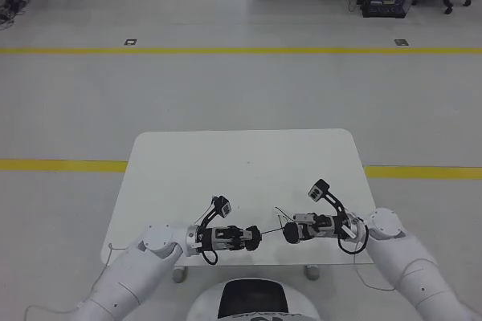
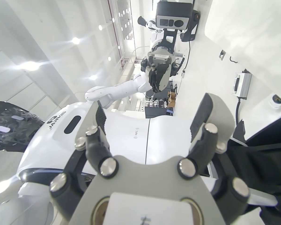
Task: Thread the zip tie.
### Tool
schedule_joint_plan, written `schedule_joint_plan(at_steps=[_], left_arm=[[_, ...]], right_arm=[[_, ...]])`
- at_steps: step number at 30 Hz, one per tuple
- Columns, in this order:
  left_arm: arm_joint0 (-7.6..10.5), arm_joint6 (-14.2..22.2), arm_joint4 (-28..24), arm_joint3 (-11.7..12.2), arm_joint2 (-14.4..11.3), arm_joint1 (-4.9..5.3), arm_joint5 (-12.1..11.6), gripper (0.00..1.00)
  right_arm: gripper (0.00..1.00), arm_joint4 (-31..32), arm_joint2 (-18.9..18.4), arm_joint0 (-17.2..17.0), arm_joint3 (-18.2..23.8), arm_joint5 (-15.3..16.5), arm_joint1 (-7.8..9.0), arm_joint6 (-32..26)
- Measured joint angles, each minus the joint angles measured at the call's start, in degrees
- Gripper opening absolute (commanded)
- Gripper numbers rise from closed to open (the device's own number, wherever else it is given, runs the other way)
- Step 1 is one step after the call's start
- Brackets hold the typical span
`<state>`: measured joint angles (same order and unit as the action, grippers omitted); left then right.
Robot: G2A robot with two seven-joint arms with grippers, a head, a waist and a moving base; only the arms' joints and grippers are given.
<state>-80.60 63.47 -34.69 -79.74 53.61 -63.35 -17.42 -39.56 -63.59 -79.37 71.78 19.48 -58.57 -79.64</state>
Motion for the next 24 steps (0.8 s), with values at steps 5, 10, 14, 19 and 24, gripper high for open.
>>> schedule_joint_plan(at_steps=[5,10,14,19,24], left_arm=[[0.12,-0.1,-0.4,0.1,-0.3,0.13,0.0,0.00],[0.21,-0.1,-0.6,0.1,-0.6,0.29,-0.2,0.00],[0.24,-0.2,-0.4,0.0,-0.9,0.42,-0.3,0.00],[0.25,-0.2,-0.4,-0.2,-1.1,0.62,-0.4,0.00],[0.28,-0.1,-0.5,-0.3,-1.4,0.81,-0.4,0.00]], right_arm=[[0.27,0.4,0.1,-0.2,0.4,0.0,0.21,0.0],[0.18,0.4,0.7,-0.1,0.5,0.0,0.28,0.0],[0.16,0.5,0.8,0.1,0.3,0.0,0.34,0.0],[0.14,0.6,0.8,0.1,0.1,0.0,0.38,0.0],[0.11,0.7,0.9,0.1,-0.2,0.0,0.40,0.0]])
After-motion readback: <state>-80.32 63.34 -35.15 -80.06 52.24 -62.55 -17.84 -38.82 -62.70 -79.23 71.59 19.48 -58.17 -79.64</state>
